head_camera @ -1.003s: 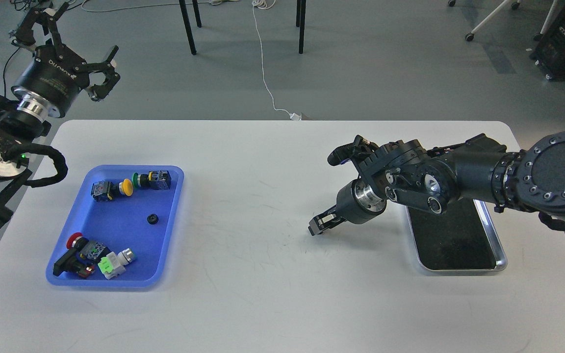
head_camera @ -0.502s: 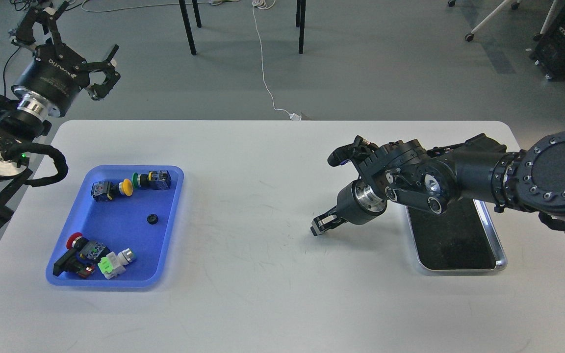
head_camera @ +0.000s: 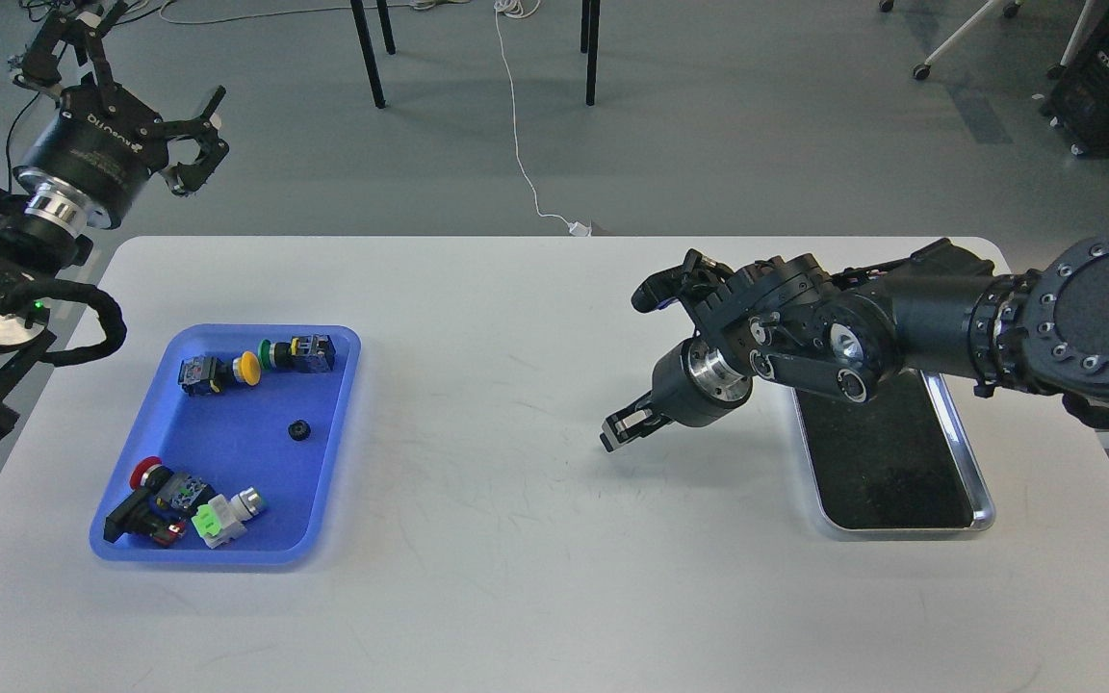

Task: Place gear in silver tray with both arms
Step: 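Lift the gear with the right gripper and lower it into the silver tray, then open the right gripper and withdraw it from the silver tray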

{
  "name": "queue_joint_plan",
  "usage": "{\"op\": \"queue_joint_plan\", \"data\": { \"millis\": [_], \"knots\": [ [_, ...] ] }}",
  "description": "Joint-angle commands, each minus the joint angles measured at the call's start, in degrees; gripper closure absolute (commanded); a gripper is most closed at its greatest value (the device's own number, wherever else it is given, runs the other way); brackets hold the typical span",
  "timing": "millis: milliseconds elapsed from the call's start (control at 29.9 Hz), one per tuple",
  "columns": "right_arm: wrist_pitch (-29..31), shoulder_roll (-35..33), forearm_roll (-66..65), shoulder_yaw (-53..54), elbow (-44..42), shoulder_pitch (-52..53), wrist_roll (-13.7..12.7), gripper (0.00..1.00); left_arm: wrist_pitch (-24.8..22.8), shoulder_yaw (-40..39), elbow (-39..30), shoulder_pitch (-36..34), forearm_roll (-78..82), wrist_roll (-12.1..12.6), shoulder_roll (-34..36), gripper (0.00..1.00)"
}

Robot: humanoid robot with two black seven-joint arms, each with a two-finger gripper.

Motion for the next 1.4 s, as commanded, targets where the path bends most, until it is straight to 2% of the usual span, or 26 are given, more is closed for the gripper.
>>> {"op": "queue_joint_plan", "data": {
  "millis": [0, 201, 435, 602, 869, 1104, 1237, 1371],
  "knots": [
    [0.0, -2.0, -0.1, 2.0, 3.8, 3.7, -0.1, 0.82, 0.0, 0.0, 0.0, -0.2, 0.0, 0.1, 0.1, 0.02],
    [0.0, -17.9, -4.5, 1.7, 14.8, 6.8, -0.1, 0.82, 0.0, -0.1, -0.3, -0.4, 0.0, 0.1, -0.1, 0.02],
    [0.0, -35.2, -15.8, 1.6, 21.8, 5.6, -0.1, 0.82, 0.0, 0.2, -0.5, -0.5, 0.1, 0.2, -0.1, 0.02],
    [0.0, -42.6, -21.3, 2.1, 23.6, 0.6, -0.1, 0.82, 0.0, 0.5, -0.5, -0.4, 0.1, 0.1, -0.3, 0.02],
    [-1.4, -44.0, -22.1, 5.7, 21.3, -8.2, -0.3, 0.81, 0.0, 0.8, -0.6, -0.8, 0.2, 0.3, -0.8, 0.02],
    [-1.8, -44.1, -22.1, 9.1, 21.0, -10.5, -0.7, 0.73, 1.3, 0.8, -0.8, -0.9, 0.4, 0.1, -1.1, 0.02],
    [-2.3, -44.5, -22.0, 9.8, 21.0, -10.5, -0.8, 0.48, 1.5, 0.9, -0.9, -0.9, 0.4, 0.2, -1.1, 0.02],
    [-2.3, -47.6, -21.9, 13.2, 21.3, -10.4, -0.7, 0.39, 1.8, 0.9, -1.8, -0.9, 0.6, 0.7, -0.5, 0.02]
  ]
}}
